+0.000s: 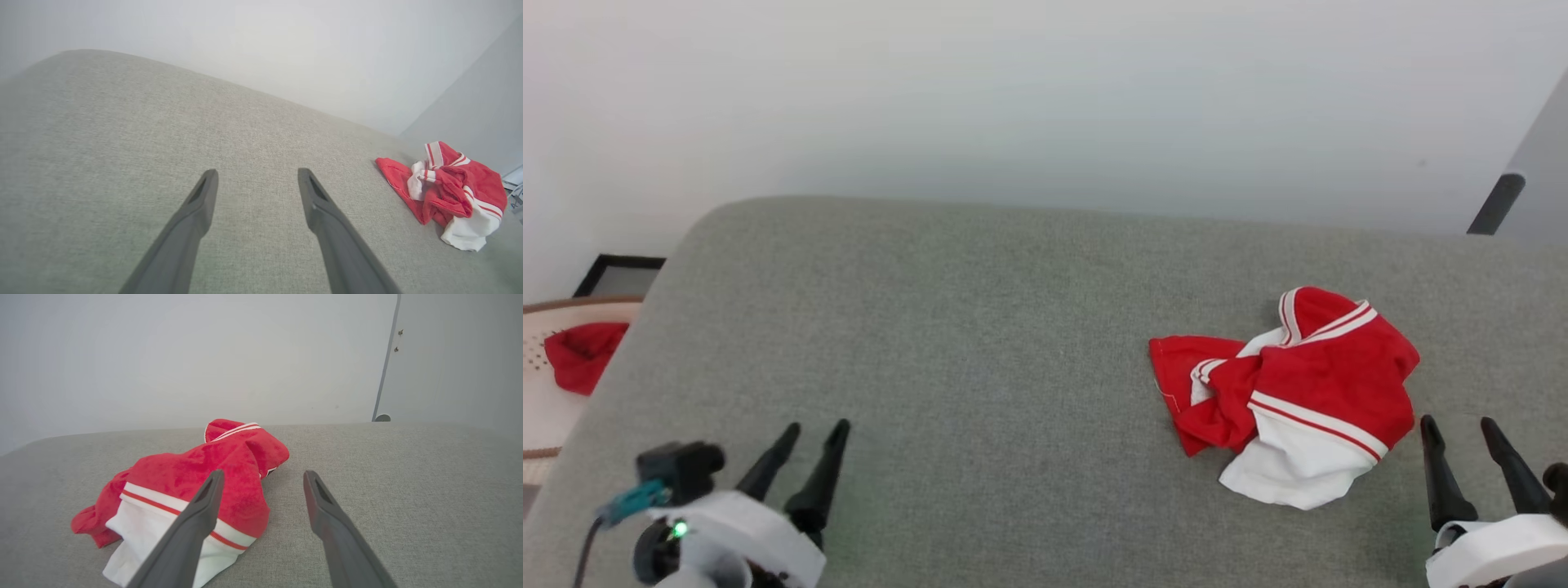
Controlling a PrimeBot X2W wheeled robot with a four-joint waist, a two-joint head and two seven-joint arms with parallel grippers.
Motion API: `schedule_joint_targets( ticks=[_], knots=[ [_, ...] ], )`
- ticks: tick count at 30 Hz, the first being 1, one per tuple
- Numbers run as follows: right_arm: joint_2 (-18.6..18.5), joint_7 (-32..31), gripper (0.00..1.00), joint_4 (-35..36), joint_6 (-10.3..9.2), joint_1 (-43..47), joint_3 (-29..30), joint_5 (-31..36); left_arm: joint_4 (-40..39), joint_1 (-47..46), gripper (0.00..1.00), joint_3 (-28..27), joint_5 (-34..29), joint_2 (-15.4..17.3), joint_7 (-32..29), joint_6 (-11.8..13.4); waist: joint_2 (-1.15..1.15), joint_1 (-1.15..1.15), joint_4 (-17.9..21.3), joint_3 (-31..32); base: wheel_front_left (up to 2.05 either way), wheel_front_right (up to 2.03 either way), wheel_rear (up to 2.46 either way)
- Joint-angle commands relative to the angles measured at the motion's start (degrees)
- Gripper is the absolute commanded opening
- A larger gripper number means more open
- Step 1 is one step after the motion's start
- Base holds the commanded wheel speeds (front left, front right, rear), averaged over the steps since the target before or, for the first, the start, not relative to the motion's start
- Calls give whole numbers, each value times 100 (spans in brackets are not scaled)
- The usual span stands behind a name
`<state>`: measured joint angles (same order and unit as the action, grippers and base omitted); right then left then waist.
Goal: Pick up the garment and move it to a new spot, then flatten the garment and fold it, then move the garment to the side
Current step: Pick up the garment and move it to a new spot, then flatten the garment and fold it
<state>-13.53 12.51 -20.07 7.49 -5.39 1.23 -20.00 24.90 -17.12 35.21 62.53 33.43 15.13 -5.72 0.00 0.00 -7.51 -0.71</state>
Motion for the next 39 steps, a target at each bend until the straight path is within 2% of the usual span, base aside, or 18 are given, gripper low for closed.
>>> schedule_joint_targets(
  ticks=[1, 7, 8, 11, 17, 27, 39],
  knots=[
    [25, -20, 100, 57, 0, 70, 56, 9, -187, 274, 100, -383, -278, -91, -2, 69, 0, 0, 14, 104, 0, 0, 0],
    [101, -65, 100, 225, 0, 140, 194, 21, -895, 1113, 100, -1547, -1445, -336, -1, 231, 0, 0, 108, 179, 0, 0, 0],
    [101, -65, 100, 225, 0, 140, 194, 21, -895, 1113, 100, -1547, -1445, -336, -1, 231, 0, 0, 108, 179, 0, 0, 0],
    [116, -83, 100, 307, 0, 143, 235, 38, -1190, 1398, 100, -2005, -1978, -460, -1, 264, 0, 0, 149, 202, 0, 0, 0],
    [159, -144, 100, 497, 0, 176, 228, 55, -1589, 1834, 100, -2731, -2803, -751, -1, 169, 0, 0, 217, 255, 0, 0, 0],
    [263, -165, 100, 505, 0, 242, 183, 15, -1526, 2062, 100, -3073, -3266, -1118, 0, -51, 0, 0, 289, 244, 0, 0, 0],
    [265, -178, 100, 479, 0, 167, 127, 59, -1474, 2037, 100, -3092, -3455, -1252, 0, -141, 0, 0, 279, 235, 0, 0, 0]
  ],
)
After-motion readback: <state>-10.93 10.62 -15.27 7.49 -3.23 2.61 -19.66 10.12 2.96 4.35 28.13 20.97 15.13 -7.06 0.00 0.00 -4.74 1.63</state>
